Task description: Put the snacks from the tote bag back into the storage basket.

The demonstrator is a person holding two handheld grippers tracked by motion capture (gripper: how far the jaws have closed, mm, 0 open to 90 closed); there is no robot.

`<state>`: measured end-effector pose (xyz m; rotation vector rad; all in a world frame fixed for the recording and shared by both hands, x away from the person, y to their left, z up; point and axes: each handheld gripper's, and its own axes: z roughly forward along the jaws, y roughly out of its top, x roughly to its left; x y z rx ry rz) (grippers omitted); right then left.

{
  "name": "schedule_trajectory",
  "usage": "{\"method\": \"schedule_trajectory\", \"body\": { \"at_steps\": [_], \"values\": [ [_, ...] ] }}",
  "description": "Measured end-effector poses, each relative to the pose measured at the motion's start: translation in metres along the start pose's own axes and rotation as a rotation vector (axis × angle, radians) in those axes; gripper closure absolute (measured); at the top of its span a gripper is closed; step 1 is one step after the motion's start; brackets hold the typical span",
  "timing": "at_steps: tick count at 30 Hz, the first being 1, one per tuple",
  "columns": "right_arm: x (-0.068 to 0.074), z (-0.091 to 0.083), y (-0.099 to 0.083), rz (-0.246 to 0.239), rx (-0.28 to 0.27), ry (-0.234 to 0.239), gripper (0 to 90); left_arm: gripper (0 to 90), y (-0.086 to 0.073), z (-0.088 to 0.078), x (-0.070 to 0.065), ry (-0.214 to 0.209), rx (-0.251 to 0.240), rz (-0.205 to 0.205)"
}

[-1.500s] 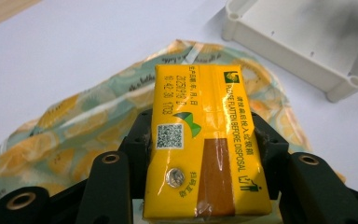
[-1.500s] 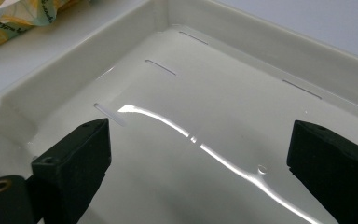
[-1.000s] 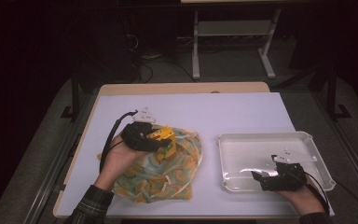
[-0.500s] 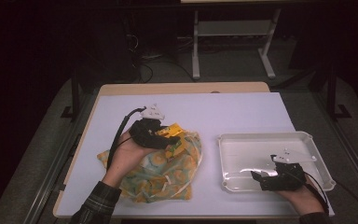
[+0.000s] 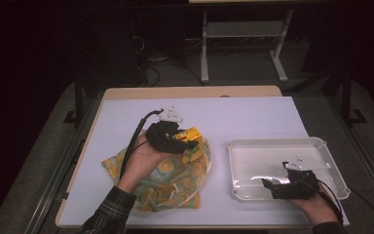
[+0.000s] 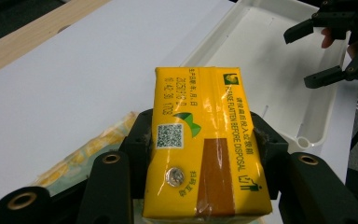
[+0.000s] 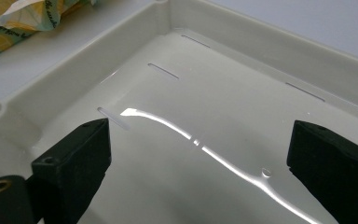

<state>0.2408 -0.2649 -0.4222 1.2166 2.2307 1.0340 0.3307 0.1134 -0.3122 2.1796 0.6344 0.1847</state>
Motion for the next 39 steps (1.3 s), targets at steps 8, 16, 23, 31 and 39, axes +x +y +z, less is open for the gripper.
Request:
{"method": "schedule_trajectory", "body": {
  "at_steps": [8, 16, 23, 31, 39],
  "values": [
    [0.0, 0.0, 0.0, 0.003, -0.002, 0.005, 5.8, 52.2, 0.007, 0.005, -0.003, -0.006, 0.005, 0.007],
    [0.0, 0.0, 0.0, 0.001, -0.005, 0.008, 5.8, 52.2, 0.014, 0.014, -0.009, -0.012, -0.002, 0.015],
    [0.001, 0.0, 0.0, 0.002, -0.006, 0.011, 5.8, 52.2, 0.02, 0.025, -0.011, -0.026, -0.001, 0.027],
    [0.001, 0.0, 0.0, 0.003, -0.009, 0.012, 5.8, 52.2, 0.028, 0.037, -0.016, -0.033, -0.015, 0.027],
    [0.001, 0.0, 0.0, 0.005, -0.011, 0.015, 5.8, 52.2, 0.039, 0.051, -0.023, -0.045, -0.023, 0.033]
  ]
}}
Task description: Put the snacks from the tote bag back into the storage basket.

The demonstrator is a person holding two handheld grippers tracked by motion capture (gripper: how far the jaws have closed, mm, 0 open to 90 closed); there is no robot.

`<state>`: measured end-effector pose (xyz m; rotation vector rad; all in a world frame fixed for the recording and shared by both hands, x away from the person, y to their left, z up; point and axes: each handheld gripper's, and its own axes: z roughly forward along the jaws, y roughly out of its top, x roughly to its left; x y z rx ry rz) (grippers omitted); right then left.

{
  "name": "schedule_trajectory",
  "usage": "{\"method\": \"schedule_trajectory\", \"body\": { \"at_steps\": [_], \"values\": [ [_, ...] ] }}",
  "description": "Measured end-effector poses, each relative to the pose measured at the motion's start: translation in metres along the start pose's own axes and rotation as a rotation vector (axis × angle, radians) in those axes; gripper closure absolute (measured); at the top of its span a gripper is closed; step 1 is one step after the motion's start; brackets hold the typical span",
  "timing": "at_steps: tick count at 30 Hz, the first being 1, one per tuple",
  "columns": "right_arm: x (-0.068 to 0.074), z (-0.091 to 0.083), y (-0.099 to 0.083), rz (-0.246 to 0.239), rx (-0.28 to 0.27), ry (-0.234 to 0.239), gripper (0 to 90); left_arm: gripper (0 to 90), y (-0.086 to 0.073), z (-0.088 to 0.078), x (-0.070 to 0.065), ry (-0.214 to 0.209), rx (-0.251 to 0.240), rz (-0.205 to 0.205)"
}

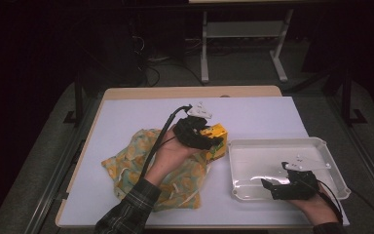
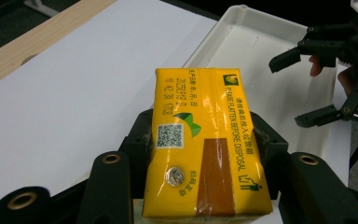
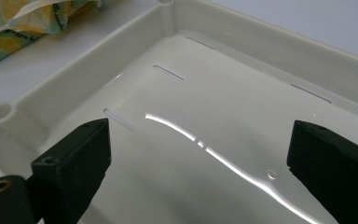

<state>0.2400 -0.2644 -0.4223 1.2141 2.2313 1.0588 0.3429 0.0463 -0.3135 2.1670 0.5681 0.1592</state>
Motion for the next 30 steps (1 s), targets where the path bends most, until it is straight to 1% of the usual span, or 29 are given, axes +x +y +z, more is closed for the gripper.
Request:
{"method": "schedule_trajectory", "body": {
  "at_steps": [4, 5, 8, 10, 12, 15, 16, 17, 18, 19, 20, 23, 24, 25, 26, 27, 28, 30],
  "values": [
    [0.0, 0.0, 0.0, 0.001, -0.001, 0.001, 5.8, 52.2, 0.005, 0.005, -0.001, -0.002, -0.002, 0.004],
    [-0.001, 0.0, 0.0, -0.002, -0.001, 0.001, 5.8, 52.2, 0.008, 0.009, -0.002, -0.004, -0.002, 0.004],
    [-0.001, 0.0, 0.0, -0.002, -0.002, 0.002, 5.8, 52.2, 0.011, 0.013, -0.003, -0.006, -0.001, 0.011],
    [0.0, 0.001, 0.0, -0.003, 0.002, 0.003, 5.8, 52.2, 0.016, 0.018, -0.006, -0.008, -0.007, 0.014],
    [0.0, 0.001, 0.0, -0.003, 0.004, 0.004, 5.8, 52.2, 0.019, 0.022, -0.006, -0.015, -0.005, 0.022],
    [0.001, 0.0, 0.0, -0.003, 0.0, 0.006, 5.8, 52.2, 0.024, 0.029, -0.009, -0.021, -0.012, 0.021],
    [0.001, 0.0, 0.0, -0.003, 0.0, 0.006, 5.8, 52.2, 0.024, 0.029, -0.009, -0.021, -0.012, 0.021],
    [0.001, 0.0, 0.0, -0.001, 0.0, 0.007, 5.8, 52.2, 0.028, 0.034, -0.009, -0.028, -0.008, 0.028],
    [0.001, 0.0, 0.0, -0.001, 0.0, 0.007, 5.8, 52.2, 0.028, 0.034, -0.009, -0.028, -0.008, 0.028],
    [0.001, 0.0, 0.0, -0.001, -0.002, 0.007, 5.8, 52.2, 0.031, 0.04, -0.009, -0.032, -0.007, 0.028],
    [0.001, 0.0, 0.0, 0.008, -0.002, 0.006, 5.8, 52.2, 0.034, 0.046, -0.01, -0.038, 0.004, 0.04],
    [0.001, -0.001, -0.001, 0.001, -0.006, 0.002, 5.8, 52.2, 0.04, 0.06, -0.013, -0.04, 0.016, 0.06],
    [0.001, -0.001, -0.001, 0.001, -0.006, 0.002, 5.8, 52.2, 0.04, 0.06, -0.013, -0.04, 0.016, 0.06],
    [0.0, -0.001, -0.001, 0.0, -0.003, 0.006, 5.8, 52.2, 0.041, 0.067, -0.016, -0.046, 0.016, 0.056],
    [-0.001, -0.001, -0.001, 0.006, -0.005, 0.008, 5.8, 52.1, 0.041, 0.067, -0.016, -0.046, 0.016, 0.056],
    [-0.001, -0.001, -0.001, 0.009, -0.006, 0.008, 5.8, 52.1, 0.041, 0.074, -0.017, -0.05, 0.016, 0.051],
    [-0.001, -0.001, -0.001, 0.009, -0.006, 0.01, 5.8, 52.1, 0.041, 0.079, -0.017, -0.053, 0.021, 0.054],
    [-0.002, -0.001, -0.002, 0.009, -0.009, 0.015, 5.8, 52.2, 0.04, 0.087, -0.017, -0.05, 0.03, 0.054]
  ]
}}
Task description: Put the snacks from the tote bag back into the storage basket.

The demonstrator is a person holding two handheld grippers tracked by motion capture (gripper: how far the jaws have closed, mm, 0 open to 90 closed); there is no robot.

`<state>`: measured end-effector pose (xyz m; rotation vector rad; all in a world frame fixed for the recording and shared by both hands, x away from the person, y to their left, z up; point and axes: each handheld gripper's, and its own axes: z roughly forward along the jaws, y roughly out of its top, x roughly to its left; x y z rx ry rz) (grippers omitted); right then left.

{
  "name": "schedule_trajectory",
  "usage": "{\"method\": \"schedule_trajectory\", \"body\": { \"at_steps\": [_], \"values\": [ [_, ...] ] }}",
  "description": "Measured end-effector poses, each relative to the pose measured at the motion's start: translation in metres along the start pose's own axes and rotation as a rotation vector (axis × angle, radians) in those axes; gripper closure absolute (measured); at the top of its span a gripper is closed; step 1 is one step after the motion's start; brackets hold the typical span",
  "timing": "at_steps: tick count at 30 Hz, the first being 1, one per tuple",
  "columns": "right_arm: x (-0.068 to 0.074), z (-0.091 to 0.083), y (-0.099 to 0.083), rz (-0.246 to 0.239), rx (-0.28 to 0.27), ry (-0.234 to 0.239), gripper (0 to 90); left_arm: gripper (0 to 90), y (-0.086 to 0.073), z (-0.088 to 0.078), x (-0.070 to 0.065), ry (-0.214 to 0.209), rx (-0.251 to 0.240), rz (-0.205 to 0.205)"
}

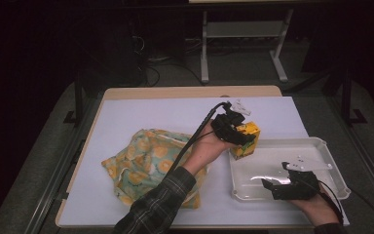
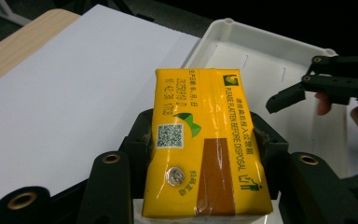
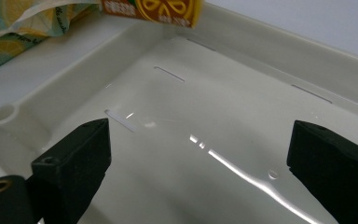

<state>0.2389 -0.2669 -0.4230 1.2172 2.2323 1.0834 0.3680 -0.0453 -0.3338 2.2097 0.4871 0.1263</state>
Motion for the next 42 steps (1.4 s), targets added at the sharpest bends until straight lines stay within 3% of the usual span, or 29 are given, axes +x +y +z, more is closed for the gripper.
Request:
{"method": "schedule_trajectory", "body": {
  "at_steps": [17, 30, 42],
  "values": [
    [-0.001, 0.001, 0.0, 0.006, -0.011, 0.013, 5.8, 52.1, 0.001, 0.032, 0.001, 0.01, -0.014, -0.017],
    [-0.002, 0.0, 0.001, 0.009, -0.012, 0.012, 5.8, 51.9, -0.005, 0.055, 0.005, 0.058, -0.008, 0.009],
    [-0.003, 0.001, 0.0, 0.006, -0.017, 0.014, 5.8, 51.7, -0.011, 0.066, 0.004, 0.067, 0.0, 0.015]
  ]
}}
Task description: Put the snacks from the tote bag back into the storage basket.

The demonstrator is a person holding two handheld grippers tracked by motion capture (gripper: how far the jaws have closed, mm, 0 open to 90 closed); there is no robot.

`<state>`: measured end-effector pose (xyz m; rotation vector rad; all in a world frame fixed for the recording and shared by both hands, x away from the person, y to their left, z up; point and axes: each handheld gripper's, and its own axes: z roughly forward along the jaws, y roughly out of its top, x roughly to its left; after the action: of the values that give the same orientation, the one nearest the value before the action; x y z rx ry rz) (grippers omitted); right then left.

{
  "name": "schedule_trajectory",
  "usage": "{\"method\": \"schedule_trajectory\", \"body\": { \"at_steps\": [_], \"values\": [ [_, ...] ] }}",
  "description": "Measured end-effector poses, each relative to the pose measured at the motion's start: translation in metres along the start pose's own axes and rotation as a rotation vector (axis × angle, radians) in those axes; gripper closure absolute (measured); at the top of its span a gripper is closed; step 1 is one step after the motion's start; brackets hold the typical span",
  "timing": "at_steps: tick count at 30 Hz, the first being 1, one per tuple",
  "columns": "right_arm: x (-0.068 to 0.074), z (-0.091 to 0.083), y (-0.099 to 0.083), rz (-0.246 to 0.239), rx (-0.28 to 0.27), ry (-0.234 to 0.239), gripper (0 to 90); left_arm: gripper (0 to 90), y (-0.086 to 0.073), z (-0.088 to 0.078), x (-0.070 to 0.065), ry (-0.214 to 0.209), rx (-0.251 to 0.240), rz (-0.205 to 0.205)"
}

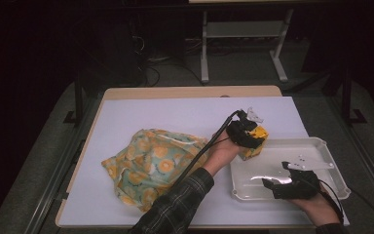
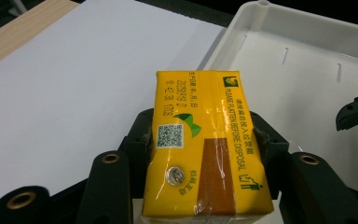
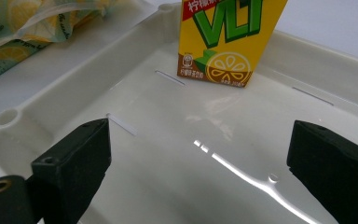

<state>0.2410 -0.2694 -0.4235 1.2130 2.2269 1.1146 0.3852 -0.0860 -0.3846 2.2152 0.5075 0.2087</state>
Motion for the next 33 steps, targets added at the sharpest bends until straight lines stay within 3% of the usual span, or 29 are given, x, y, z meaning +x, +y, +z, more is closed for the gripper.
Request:
{"method": "schedule_trajectory", "body": {
  "at_steps": [9, 15, 27, 29, 33],
  "values": [
    [0.0, 0.0, 0.0, -0.001, 0.001, -0.001, 5.8, 50.5, -0.003, -0.002, 0.0, 0.001, 0.007, 0.017],
    [0.0, 0.0, 0.0, -0.003, 0.001, 0.001, 5.8, 37.1, -0.004, -0.005, 0.003, 0.015, 0.035, 0.012],
    [0.001, 0.0, 0.0, -0.006, 0.006, -0.001, 5.7, 24.5, -0.009, -0.033, 0.009, -0.04, 0.03, -0.012],
    [0.001, 0.0, 0.0, -0.004, 0.006, -0.001, 5.8, 21.9, -0.01, -0.039, 0.01, -0.061, 0.048, -0.011],
    [0.001, 0.0, 0.0, -0.004, 0.01, -0.004, 5.8, 19.6, -0.013, -0.051, 0.011, -0.066, 0.04, 0.005]
  ]
}}
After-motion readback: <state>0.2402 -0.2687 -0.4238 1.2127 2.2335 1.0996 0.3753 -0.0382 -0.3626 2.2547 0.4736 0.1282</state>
